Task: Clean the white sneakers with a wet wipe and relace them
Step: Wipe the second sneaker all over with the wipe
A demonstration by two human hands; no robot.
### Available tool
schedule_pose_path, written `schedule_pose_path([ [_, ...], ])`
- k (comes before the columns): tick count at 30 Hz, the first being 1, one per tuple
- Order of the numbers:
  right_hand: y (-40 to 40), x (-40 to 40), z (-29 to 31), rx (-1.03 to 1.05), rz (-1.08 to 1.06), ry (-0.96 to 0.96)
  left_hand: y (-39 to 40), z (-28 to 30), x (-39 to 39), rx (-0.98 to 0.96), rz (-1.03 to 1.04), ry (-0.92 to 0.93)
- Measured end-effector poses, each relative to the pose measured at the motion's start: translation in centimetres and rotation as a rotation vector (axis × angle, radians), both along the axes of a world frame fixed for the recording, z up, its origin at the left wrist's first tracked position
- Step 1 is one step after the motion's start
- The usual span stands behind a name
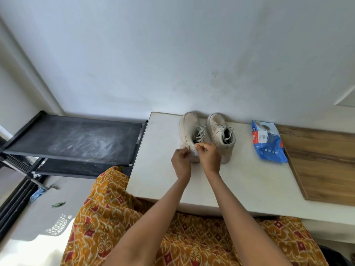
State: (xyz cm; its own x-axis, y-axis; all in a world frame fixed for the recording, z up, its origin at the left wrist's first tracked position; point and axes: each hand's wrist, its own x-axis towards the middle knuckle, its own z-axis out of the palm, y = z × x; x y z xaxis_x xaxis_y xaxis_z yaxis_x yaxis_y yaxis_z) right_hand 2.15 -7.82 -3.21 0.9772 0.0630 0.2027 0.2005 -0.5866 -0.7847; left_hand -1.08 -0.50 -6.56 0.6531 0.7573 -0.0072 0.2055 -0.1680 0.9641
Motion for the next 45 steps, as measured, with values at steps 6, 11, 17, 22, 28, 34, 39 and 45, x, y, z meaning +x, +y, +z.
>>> schedule_pose_path([
  [6, -0.1, -0.1, 0.2, -0.02, 0.0, 0.024, -0.6, -0.9, -2.0, 0.154, -0.144, -0.012],
  [11, -0.3, 0.2, 0.3, -0.034, 0.018, 0.039, 1.2, -0.2, -2.3, -0.043, -0.148, -0.057],
  [17, -0.3, 0.2, 0.4, -0.005, 0.008, 0.049, 1.1, 0.4, -0.8, -0.105, -0.07, 0.013],
  [22, -0.1, -0.1, 0.1, 0.027, -0.012, 0.03, -1.3, 0.0, -1.2, -0.118, 0.01, 0.032],
  [28, 0.2, 0.0, 0.1, 0.016, -0.037, 0.042, -1.4, 0.4, -1.6, -0.031, -0.052, 0.058],
  [34, 0.6, 0.2, -0.1, -0.032, -0.059, 0.055, -2.4, 1.2, -2.5, 0.134, -0.233, 0.091],
  [39, 0.0, -0.3, 0.4, -0.031, -0.004, 0.058, -5.0, 1.3, -2.9, 0.084, -0.208, 0.072],
  [45, -4.0, -1.3, 0.3, 0.22, 0.088, 0.177, -4.1, 0.2, -2.8, -0.024, -0.229, 0.046],
])
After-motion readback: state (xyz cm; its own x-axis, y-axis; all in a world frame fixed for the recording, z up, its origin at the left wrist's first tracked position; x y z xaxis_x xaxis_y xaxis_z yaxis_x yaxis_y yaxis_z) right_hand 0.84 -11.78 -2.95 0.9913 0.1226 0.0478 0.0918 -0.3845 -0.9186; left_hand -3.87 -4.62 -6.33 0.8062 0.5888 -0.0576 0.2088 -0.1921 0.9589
